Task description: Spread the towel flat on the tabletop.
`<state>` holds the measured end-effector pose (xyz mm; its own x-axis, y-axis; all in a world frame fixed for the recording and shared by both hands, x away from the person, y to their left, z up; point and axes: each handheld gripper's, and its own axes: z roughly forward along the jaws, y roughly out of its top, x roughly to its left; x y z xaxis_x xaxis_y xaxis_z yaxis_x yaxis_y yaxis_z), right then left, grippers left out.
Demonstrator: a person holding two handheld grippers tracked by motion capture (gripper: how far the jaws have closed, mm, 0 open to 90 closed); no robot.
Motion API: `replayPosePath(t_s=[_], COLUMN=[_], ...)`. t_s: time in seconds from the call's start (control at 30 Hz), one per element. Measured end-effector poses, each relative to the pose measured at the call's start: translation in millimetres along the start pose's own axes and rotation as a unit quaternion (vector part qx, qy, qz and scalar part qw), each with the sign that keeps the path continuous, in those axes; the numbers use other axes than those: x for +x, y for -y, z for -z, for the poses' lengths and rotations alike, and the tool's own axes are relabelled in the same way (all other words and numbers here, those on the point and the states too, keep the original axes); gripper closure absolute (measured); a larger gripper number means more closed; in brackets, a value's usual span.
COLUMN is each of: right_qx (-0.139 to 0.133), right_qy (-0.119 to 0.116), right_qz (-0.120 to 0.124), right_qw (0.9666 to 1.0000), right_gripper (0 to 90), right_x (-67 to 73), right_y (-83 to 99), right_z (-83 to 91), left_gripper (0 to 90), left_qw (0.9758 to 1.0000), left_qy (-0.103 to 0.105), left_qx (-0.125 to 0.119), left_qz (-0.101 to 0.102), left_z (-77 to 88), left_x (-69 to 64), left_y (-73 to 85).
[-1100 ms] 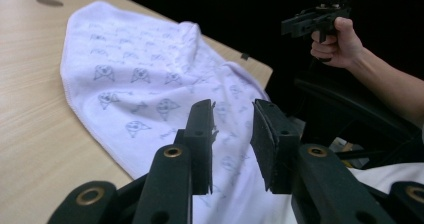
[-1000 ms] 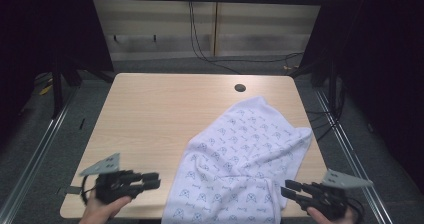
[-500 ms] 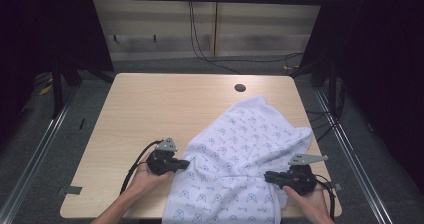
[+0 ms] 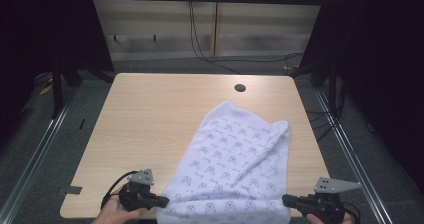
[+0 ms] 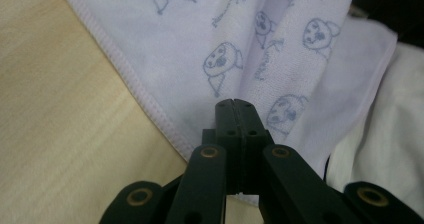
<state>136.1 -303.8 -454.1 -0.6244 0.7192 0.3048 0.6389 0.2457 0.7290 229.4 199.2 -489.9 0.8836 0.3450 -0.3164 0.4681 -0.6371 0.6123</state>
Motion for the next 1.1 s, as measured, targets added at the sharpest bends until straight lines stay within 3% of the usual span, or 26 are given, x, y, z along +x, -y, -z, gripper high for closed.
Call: replayPosePath(t_s=[0.03, 0.07, 0.17, 0.27, 0.4, 0.43, 0.5, 0.57, 0.63, 0.67, 0.7, 0.77, 0.8, 0.93, 1.03, 1.1], right_qx=[0.008, 0.008, -0.017, -0.019, -0.002, 0.005, 0.008, 0.012, 0.02, 0.025, 0.027, 0.035, 0.035, 0.041, 0.038, 0.043], right_qy=[0.004, 0.008, 0.011, 0.023, 0.042, 0.047, 0.053, 0.064, 0.073, 0.076, 0.081, 0.083, 0.083, 0.083, 0.079, 0.077], right_qz=[0.003, 0.004, -0.004, -0.013, -0.023, -0.02, -0.019, -0.009, -0.007, -0.007, -0.007, -0.006, -0.005, 0.001, 0.007, 0.015], right_qw=[1.0, 0.9999, 0.9998, 0.9995, 0.9988, 0.9987, 0.9984, 0.9978, 0.9971, 0.9968, 0.9963, 0.9959, 0.9959, 0.9957, 0.9961, 0.996], right_gripper=[81.5, 78.7, 78.3, 75.6, 65.9, 65.3, 64.5, 63.5, 62.7, 61.9, 61.7, 60.8, 60.1, 58.4, 57.2, 56.7], right_x=[1.5, 1.3, -7.2, -25.1, -47.0, -50.0, -56.8, -63.7, -70.4, -73.6, -75.6, -79.5, -80.8, -83.1, -83.0, -81.6], right_y=[0.1, 0.2, -0.5, -3.9, -14.4, -17.3, -25.4, -32.1, -36.2, -37.9, -38.6, -41.4, -42.6, -48.7, -55.2, -60.9], right_z=[1.8, 4.8, 9.3, -1.4, -25.7, -29.4, -37.4, -45.6, -53.7, -58.1, -60.4, -66.8, -69.4, -80.5, -89.5, -98.1], left_gripper=[89.1, 85.7, 83.2, 79.4, 77.0, 77.0, 77.0, 77.9, 82.4, 84.4, 84.8, 86.9, 88.2, 88.6, 87.1, 81.0], left_qw=[0.9993, 0.9981, 0.9958, 0.9942, 0.9942, 0.9947, 0.9951, 0.9941, 0.9931, 0.9921, 0.9911, 0.9911, 0.9903, 0.9906, 0.9916, 0.9936], left_qy=[0.028, 0.036, 0.022, 0.002, -0.02, -0.038, -0.05, -0.09, -0.097, -0.109, -0.12, -0.12, -0.126, -0.106, -0.092, -0.068], left_qx=[-0.024, -0.048, -0.082, -0.099, -0.1, -0.093, -0.084, -0.061, -0.067, -0.06, -0.056, -0.057, -0.058, -0.064, -0.06, -0.059], left_qz=[0.009, 0.015, 0.034, 0.04, 0.035, 0.022, 0.014, 0.001, -0.003, -0.012, -0.011, -0.004, 0.009, 0.059, 0.069, 0.069], left_z=[2.7, 3.6, 0.8, -8.7, -36.1, -45.4, -58.9, -70.3, -69.5, -67.3, -63.0, -58.3, -46.5, -22.8, -12.7, -3.6], left_x=[2.8, 6.5, 25.0, 42.1, 61.3, 63.4, 67.4, 70.0, 70.7, 69.7, 68.3, 68.2, 67.0, 64.3, 58.4, 47.9], left_y=[-1.1, -2.7, -15.6, -37.4, -75.5, -86.6, -98.3, -101.5, -99.1, -97.7, -93.8, -88.3, -74.5, -45.0, -31.1, -16.3])
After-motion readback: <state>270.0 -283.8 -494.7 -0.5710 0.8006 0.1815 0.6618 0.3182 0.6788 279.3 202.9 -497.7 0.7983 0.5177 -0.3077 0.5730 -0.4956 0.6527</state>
